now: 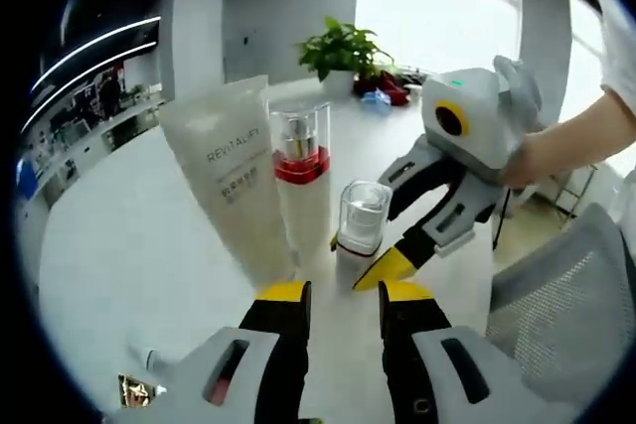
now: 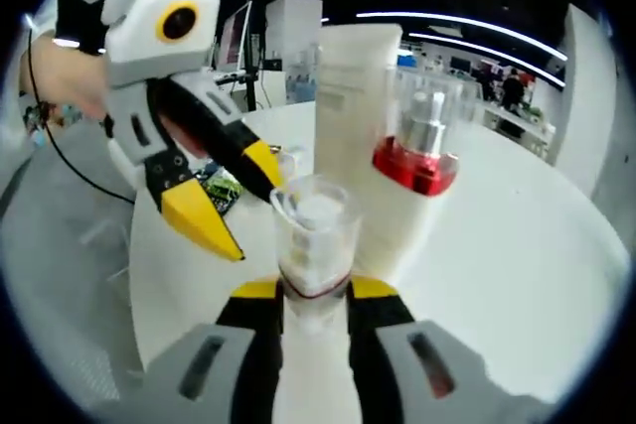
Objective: Arrange the skincare products in the storage area until every visible bottle or jar stands upright without overlapping.
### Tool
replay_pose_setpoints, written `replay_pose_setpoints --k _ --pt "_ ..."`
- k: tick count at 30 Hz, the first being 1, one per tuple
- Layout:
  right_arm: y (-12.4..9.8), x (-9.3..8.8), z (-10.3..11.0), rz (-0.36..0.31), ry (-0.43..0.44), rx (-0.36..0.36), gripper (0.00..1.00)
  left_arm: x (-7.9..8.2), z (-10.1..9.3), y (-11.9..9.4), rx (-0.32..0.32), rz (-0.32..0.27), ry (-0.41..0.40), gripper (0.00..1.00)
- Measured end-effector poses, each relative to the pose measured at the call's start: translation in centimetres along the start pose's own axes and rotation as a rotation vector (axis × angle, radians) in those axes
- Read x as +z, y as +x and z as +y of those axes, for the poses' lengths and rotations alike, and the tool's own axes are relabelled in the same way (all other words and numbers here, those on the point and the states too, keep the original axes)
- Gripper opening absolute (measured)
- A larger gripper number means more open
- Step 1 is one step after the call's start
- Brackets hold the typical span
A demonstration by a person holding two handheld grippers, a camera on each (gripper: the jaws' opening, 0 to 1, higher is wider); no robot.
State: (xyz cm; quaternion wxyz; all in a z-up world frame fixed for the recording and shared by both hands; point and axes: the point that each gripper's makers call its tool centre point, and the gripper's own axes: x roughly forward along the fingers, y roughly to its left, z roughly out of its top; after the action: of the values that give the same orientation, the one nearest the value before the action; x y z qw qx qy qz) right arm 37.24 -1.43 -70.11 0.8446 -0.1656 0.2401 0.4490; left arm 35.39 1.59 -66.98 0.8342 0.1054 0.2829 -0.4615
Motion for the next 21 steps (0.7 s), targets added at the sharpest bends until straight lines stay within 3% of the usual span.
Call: replay_pose_setpoints --k 9,21 --pt "0.3 0.0 -0.4 0.001 0.009 -0.002 0.24 -1.6 0.7 -1.3 0.043 0.015 -0.046 0.23" --pt "0.3 -0.2 -0.5 0.013 -0.002 -0.006 0.26 -1.6 1.1 -1.4 0.055 0.010 -0.060 0.23"
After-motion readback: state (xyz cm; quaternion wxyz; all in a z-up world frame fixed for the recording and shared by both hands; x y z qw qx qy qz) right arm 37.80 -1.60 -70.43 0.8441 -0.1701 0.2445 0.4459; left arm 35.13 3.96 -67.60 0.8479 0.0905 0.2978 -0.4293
